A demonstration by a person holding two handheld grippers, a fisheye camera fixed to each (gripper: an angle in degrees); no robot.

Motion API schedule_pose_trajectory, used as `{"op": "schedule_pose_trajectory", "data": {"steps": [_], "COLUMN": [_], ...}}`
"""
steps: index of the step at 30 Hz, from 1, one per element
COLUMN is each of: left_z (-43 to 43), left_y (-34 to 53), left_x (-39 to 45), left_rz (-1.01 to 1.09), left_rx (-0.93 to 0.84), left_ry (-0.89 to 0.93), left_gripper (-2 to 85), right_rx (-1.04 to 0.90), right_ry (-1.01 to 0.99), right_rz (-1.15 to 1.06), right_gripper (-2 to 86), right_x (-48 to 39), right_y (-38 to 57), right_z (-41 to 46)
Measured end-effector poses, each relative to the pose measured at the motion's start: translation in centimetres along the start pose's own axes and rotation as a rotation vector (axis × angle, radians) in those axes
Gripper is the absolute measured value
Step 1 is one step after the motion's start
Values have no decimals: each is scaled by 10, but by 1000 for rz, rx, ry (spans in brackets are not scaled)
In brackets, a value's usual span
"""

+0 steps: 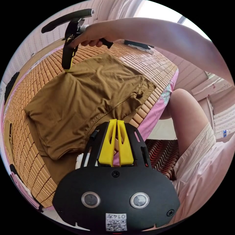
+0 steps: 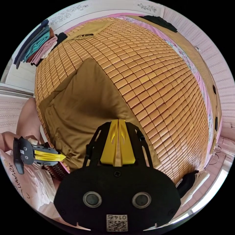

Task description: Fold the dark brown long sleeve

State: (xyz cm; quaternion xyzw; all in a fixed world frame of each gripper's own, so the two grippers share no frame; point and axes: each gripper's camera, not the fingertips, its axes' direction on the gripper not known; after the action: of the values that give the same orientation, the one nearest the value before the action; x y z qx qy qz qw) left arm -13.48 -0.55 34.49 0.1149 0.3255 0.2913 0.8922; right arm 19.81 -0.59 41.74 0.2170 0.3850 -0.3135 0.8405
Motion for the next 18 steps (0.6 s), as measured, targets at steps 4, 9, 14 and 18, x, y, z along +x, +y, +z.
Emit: {"op": "schedule_pose_trajectory", "data": {"steps": [4,9,14,18], "left_z": [9,6,-8,7], "left_y": [9,25,34,19], "left_x": [6,17,44,71], "left_rz": [17,42,117,175], "left_rx": [6,38,166,213], "left_ry": [6,15,6,10], "left_gripper": [-8,9,65,105], "right_rx": [-72,163,255,173], "right_ry": [-52,-106,-82,-205], "right_rz": [25,197,495,698], "right_gripper": [-5,4,59,86], "right_x": [9,26,14,-11], "right_y": [-10,64,220,325], "right_z": [29,3,2,44]}}
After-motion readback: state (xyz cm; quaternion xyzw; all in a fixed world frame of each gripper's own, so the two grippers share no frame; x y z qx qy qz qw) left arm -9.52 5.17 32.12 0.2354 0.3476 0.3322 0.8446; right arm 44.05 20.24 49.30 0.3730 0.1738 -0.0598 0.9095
